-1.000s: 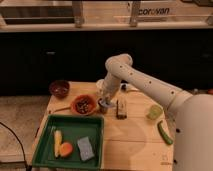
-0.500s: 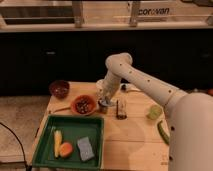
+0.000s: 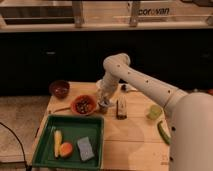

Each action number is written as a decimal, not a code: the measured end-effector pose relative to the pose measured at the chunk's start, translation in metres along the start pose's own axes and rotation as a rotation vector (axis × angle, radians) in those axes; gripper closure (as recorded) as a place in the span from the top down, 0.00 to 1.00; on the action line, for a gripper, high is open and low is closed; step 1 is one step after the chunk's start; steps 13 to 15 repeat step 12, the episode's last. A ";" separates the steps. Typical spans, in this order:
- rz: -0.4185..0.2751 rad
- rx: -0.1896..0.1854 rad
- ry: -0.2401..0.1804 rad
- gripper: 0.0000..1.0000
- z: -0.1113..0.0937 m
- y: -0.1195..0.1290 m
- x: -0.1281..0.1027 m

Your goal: Place towel in metal cup

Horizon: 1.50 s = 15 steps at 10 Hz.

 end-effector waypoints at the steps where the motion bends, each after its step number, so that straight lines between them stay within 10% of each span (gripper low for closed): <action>1: -0.005 -0.001 -0.002 0.71 0.001 -0.002 -0.001; 15: 0.000 0.011 0.030 0.80 0.009 -0.004 0.015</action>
